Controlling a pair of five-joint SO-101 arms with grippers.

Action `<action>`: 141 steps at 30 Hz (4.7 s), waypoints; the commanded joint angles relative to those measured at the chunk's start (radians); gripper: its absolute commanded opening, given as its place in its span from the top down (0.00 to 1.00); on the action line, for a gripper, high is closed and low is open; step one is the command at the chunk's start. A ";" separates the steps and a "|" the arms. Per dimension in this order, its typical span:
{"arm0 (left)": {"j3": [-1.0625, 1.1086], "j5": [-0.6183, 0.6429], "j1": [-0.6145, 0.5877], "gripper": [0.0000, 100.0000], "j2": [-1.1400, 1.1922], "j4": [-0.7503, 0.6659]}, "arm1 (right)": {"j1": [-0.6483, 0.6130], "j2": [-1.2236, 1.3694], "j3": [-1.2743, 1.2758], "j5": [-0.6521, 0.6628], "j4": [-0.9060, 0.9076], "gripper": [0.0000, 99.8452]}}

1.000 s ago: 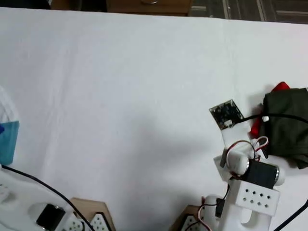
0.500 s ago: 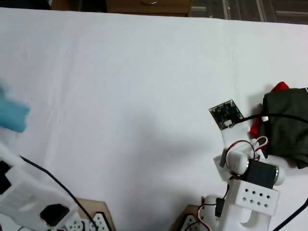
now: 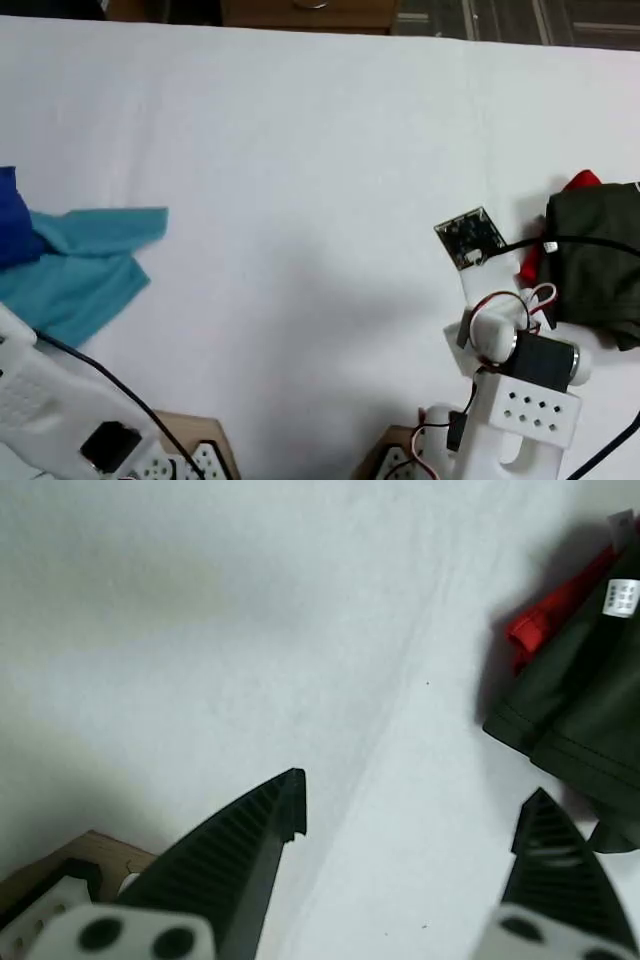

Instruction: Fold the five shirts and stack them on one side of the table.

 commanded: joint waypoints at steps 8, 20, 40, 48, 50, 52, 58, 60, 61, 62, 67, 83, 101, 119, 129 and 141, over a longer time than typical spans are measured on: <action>-0.130 0.046 0.117 0.78 -0.021 0.095 | 0.001 -0.005 -0.006 0.005 -0.005 0.66; 0.016 0.077 0.341 0.78 0.063 0.040 | 0.001 -0.005 -0.006 0.005 -0.005 0.66; -0.061 -0.021 0.235 0.78 0.097 0.003 | 0.001 -0.005 -0.006 0.005 -0.005 0.66; -0.068 -0.021 0.209 0.80 0.089 0.011 | 0.001 -0.013 -0.011 0.000 -0.005 0.66; -0.079 -0.017 0.209 0.86 0.089 0.011 | 0.001 -0.013 -0.009 0.000 -0.005 0.66; -0.093 -0.014 0.209 0.95 0.089 0.012 | 0.001 -0.013 -0.008 -0.002 -0.005 0.66; -0.157 -0.012 0.209 0.98 0.091 0.031 | 0.001 -0.012 -0.008 -0.002 -0.005 0.66; -0.173 -0.012 0.209 0.98 0.091 0.035 | 0.001 -0.010 -0.008 -0.002 -0.005 0.66; -0.177 -0.012 0.209 0.98 0.089 0.035 | 0.001 -0.008 -0.008 -0.002 -0.005 0.66; -0.179 -0.012 0.209 0.98 0.091 0.035 | 0.001 -0.008 -0.008 -0.002 -0.005 0.66; -0.148 -0.017 0.212 0.98 0.130 0.025 | 0.001 -0.007 -0.008 0.000 -0.005 0.66; -0.237 -0.078 0.198 0.74 0.115 -0.009 | 0.001 -0.007 -0.008 0.005 -0.005 0.66; -0.326 -0.068 0.170 0.98 0.245 -0.052 | 0.001 -0.007 -0.006 0.005 -0.005 0.66; -0.555 -0.117 0.006 0.98 0.354 -0.087 | 0.001 -0.007 -0.006 0.005 -0.005 0.66; -0.671 -0.132 -0.026 0.90 0.377 0.104 | -0.001 -0.007 -0.006 0.005 -0.005 0.66; -0.400 -0.133 0.018 0.80 0.281 0.018 | -0.001 -0.007 -0.006 0.005 -0.005 0.66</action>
